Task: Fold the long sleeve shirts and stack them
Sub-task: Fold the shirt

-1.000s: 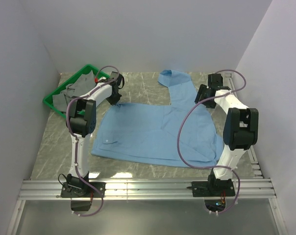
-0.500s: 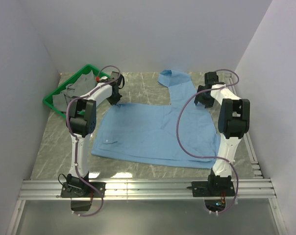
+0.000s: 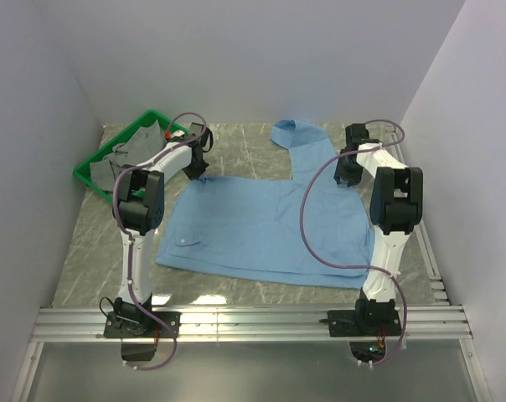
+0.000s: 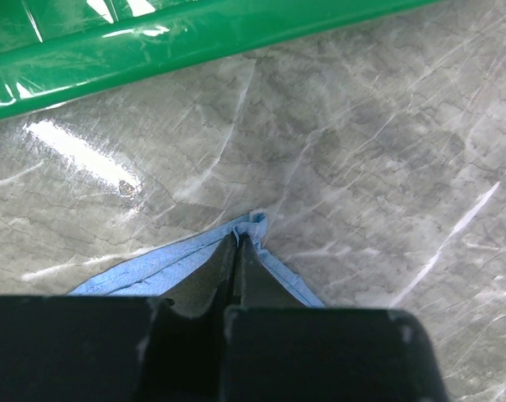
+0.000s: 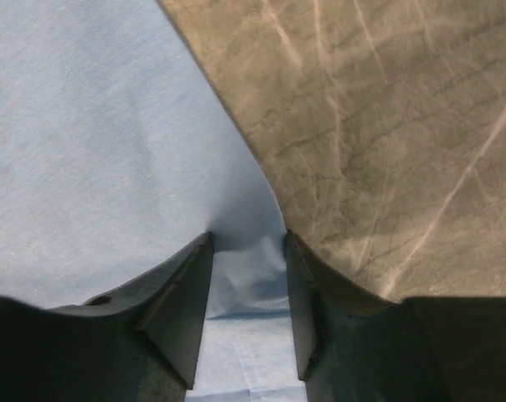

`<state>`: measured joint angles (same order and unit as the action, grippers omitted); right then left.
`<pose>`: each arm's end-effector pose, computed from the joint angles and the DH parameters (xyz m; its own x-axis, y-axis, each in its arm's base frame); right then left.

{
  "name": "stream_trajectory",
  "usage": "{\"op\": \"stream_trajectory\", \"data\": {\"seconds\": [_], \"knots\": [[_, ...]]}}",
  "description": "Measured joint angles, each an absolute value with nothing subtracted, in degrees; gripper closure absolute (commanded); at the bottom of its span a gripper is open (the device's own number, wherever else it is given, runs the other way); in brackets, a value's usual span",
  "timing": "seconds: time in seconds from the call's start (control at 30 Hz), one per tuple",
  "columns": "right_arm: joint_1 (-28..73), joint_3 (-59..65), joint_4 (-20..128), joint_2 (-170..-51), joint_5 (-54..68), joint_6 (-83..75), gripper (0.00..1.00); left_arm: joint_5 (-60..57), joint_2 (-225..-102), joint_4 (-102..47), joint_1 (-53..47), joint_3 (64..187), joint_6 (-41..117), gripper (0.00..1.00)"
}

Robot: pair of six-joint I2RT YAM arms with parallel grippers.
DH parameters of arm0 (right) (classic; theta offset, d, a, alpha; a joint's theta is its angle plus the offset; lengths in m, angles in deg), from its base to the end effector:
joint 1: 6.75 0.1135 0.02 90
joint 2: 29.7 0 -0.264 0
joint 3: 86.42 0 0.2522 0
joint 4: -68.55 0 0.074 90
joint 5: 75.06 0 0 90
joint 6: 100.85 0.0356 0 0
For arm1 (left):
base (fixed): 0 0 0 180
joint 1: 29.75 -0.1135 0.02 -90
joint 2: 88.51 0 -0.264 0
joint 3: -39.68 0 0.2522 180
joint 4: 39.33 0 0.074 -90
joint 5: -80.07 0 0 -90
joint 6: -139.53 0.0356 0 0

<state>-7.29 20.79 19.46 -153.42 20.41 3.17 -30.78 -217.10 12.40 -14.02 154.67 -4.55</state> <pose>0.4535 -0.0077 0.1618 -0.8717 0.2494 -0.4218 0.2679 0.9633 0.0159 0.4602 -0.1165 0.1631 -0.6025 -0.6166 -0.5068 -0.6436 0.7508 -0.1483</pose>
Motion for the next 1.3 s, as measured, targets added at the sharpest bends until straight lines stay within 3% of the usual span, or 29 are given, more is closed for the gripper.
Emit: {"op": "stream_trajectory", "data": {"seconds": [0.17, 0.2, 0.27, 0.67, 1.3], "knots": [[-6.0, 20.8, 19.9, -153.4, 21.1, 3.0, 0.83, -30.8, -216.9, 12.0, -14.0, 154.3, -4.4, 0.99], [-5.7, 20.8, 19.9, -153.4, 21.4, 2.9, 0.94, -30.8, -216.9, 12.0, -14.0, 154.3, -4.2, 0.99], [-5.5, 20.8, 20.0, -153.4, 21.5, 2.6, 1.0, -30.8, -216.9, 11.9, -14.0, 154.3, -4.0, 1.0], [-5.4, 17.9, 21.1, -150.1, 22.4, 2.5, 1.0, -30.8, -214.3, 10.5, -14.4, 150.7, -1.6, 1.0], [-5.3, 4.3, 28.1, -130.8, 22.0, 6.5, 1.0, -31.3, -200.9, 8.1, -14.5, 141.5, 0.3, 0.99]]}}
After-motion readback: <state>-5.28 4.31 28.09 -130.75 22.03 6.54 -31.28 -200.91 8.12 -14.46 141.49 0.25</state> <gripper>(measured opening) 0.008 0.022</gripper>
